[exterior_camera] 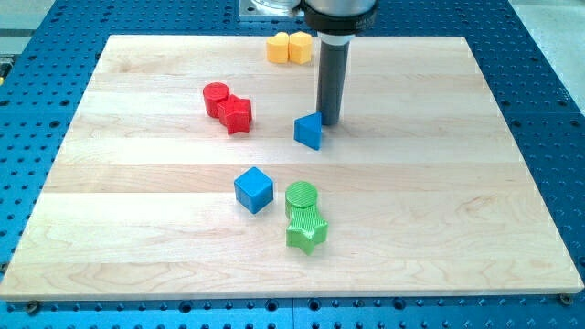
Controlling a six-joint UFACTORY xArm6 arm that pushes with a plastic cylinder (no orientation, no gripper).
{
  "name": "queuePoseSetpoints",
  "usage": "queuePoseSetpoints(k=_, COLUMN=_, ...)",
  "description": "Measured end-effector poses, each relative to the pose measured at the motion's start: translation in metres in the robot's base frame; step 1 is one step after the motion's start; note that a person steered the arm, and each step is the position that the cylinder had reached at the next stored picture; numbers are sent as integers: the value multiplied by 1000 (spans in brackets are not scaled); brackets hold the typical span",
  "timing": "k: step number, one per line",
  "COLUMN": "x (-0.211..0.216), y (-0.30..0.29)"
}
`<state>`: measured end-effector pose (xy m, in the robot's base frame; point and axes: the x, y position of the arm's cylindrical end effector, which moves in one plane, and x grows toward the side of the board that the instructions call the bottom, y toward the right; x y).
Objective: Slide the triangle into the red star
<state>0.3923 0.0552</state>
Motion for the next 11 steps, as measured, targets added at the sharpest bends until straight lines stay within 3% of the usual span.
queuePoseSetpoints(k=4, x=75, y=15)
queuePoseSetpoints(k=5, x=58, y=3)
queuePoseSetpoints(k=6, x=-11, y=-30)
queuePoseSetpoints(k=7, x=-35, y=-33)
queuePoseSetpoints(k=8, x=-26, y=-42)
queuePoseSetpoints(k=9, x=40, y=-27)
queuePoseSetpoints(k=11, x=52, y=-83)
